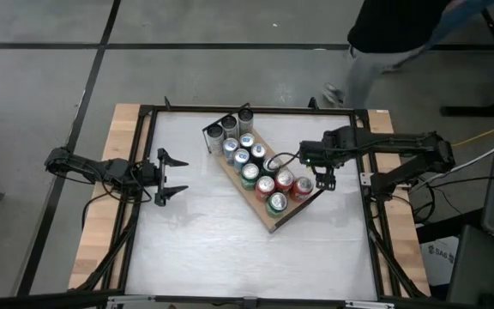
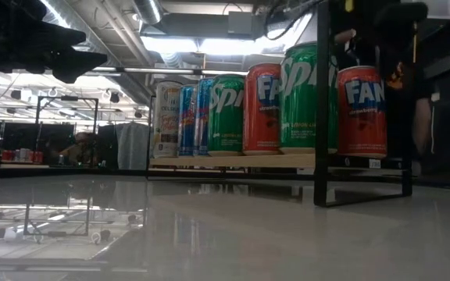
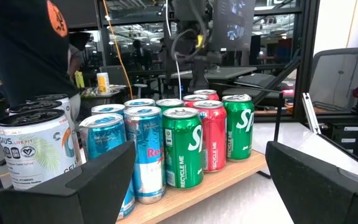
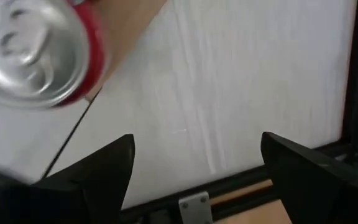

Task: Place canned beverage on shelf
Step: Put the red soda can on the shelf, then return to Home Position

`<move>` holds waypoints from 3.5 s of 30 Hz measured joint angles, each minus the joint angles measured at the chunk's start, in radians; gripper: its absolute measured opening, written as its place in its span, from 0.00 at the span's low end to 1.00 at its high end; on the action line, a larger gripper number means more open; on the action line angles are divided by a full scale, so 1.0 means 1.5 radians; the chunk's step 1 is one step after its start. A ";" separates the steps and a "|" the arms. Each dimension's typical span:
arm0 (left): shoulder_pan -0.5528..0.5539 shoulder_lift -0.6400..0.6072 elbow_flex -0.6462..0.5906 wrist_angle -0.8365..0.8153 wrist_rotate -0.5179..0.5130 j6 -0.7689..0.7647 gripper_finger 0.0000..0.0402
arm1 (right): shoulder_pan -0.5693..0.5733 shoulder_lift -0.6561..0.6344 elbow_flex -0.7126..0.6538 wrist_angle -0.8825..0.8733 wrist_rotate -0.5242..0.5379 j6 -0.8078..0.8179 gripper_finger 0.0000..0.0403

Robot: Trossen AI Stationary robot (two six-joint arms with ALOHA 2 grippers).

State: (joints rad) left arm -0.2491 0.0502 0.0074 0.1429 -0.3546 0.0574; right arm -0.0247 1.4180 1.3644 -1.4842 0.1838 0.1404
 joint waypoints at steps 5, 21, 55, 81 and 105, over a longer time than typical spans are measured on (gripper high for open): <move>0.000 0.000 0.000 0.000 0.000 0.001 0.88 | -0.049 -0.015 -0.046 0.063 -0.020 -0.035 0.84; 0.014 0.000 0.000 0.005 -0.054 0.091 0.88 | -0.088 -0.018 -0.101 0.182 -0.164 -0.067 0.84; 0.144 0.000 0.000 -0.032 0.014 0.087 0.88 | -0.088 -0.272 -0.100 0.279 -0.182 -0.063 0.84; 0.144 0.000 0.000 -0.037 -0.033 0.091 0.88 | -0.088 -0.786 -0.483 0.563 -0.175 -0.061 0.84; 0.144 0.000 0.000 -0.036 -0.033 0.091 0.88 | -0.088 -0.943 -0.759 0.866 -0.274 -0.172 0.84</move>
State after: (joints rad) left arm -0.0337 0.0502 0.0074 0.0888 -0.4039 0.1944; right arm -0.1574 0.0028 0.2261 -0.1845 -0.2272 -0.1177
